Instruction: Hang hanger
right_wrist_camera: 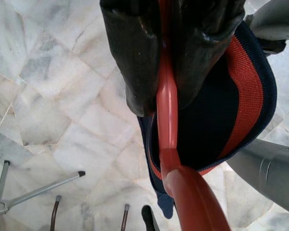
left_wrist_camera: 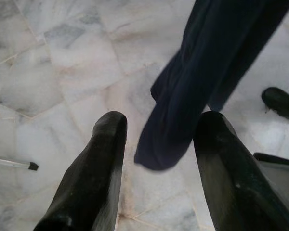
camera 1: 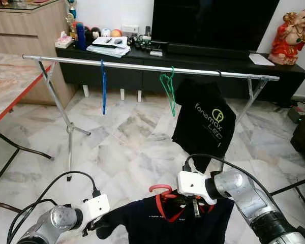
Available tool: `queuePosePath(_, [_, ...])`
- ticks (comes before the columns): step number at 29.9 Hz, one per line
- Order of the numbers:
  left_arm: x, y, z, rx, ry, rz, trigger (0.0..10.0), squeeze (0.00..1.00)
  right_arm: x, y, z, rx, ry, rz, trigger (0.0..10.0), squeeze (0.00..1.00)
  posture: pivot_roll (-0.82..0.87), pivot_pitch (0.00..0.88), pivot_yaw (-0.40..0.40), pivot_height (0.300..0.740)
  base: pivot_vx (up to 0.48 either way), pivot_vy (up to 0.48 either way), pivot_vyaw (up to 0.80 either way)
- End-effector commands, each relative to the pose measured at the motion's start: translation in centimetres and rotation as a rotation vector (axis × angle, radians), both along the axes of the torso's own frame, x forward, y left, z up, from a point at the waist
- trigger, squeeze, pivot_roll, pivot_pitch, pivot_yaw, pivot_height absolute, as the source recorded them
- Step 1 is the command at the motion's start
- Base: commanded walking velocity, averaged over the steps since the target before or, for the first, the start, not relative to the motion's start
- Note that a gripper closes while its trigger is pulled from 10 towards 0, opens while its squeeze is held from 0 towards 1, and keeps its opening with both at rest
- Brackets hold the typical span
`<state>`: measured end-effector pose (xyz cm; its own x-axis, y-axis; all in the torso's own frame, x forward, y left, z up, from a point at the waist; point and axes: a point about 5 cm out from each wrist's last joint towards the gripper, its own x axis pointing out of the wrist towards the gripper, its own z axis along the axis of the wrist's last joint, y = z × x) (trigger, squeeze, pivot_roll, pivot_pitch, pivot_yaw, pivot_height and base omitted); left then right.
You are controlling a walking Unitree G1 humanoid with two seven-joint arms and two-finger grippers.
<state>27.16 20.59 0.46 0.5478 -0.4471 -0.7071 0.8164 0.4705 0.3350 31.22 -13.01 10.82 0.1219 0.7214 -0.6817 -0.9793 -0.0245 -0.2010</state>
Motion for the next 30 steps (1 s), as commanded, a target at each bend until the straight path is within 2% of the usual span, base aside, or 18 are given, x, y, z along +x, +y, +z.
queuePosePath(1, [0.5,-0.3,0.3,-0.029,-0.014,0.04,10.0,0.0,-0.2,0.2,0.8,0.02,-0.014,0.023,10.0,0.0,-0.03,0.0,-0.073,0.74,0.0,0.0,0.0])
queuePosePath(9, [0.6,-0.2,-0.1,-0.011,-0.029,0.084,10.0,0.0,-0.3,0.3,1.4,0.029,-0.019,0.027,10.0,0.0,-0.03,0.0,-0.073,0.74,0.0,0.0,0.0])
queuePosePath(10, [0.6,-0.2,-0.2,-0.021,-0.027,0.096,9.4,0.0,-0.3,0.4,1.4,0.031,-0.02,0.025,10.0,0.0,-0.03,0.0,-0.073,0.74,0.0,0.0,0.0])
queuePosePath(11, [0.5,-0.2,-0.2,-0.028,-0.025,0.103,9.4,0.0,-0.3,0.4,1.5,0.032,-0.021,0.024,10.0,0.0,-0.03,0.0,-0.073,0.74,0.0,0.0,0.0])
queuePosePath(12, [0.5,-0.2,-0.2,-0.045,-0.021,0.115,5.1,0.0,-0.4,0.4,1.6,0.036,-0.023,0.023,10.0,0.0,-0.04,0.0,-0.072,0.74,0.0,0.0,0.0])
queuePosePath(13, [0.5,-0.2,-0.2,-0.045,-0.021,0.115,5.1,0.0,-0.4,0.4,1.6,0.036,-0.023,0.023,10.0,0.0,-0.04,0.0,-0.072,0.74,0.0,0.0,0.0])
queuePosePath(14, [0.5,-0.2,-0.2,-0.05,-0.024,0.124,0.0,0.0,-0.4,0.4,1.7,0.039,-0.024,0.023,10.0,0.0,-0.04,0.0,-0.072,0.74,0.0,0.0,0.0])
queuePosePath(20, [0.5,0.0,-0.3,-0.045,-0.029,0.135,0.0,0.0,-0.2,0.5,1.9,0.056,-0.032,0.008,10.0,0.0,-0.04,0.0,-0.068,0.74,0.0,0.0,0.0])
queuePosePath(25, [1.0,-0.3,0.2,-0.099,-0.042,0.156,0.0,0.0,-0.1,0.7,1.9,0.061,-0.034,-0.002,10.0,0.0,-0.04,0.0,-0.064,0.74,0.0,0.0,0.0])
queuePosePath(30, [1.2,-0.1,0.3,-0.084,-0.044,0.157,0.0,0.0,-0.1,0.8,1.6,0.061,-0.034,-0.007,10.0,0.0,-0.03,0.0,-0.06,0.74,0.0,0.0,0.0])
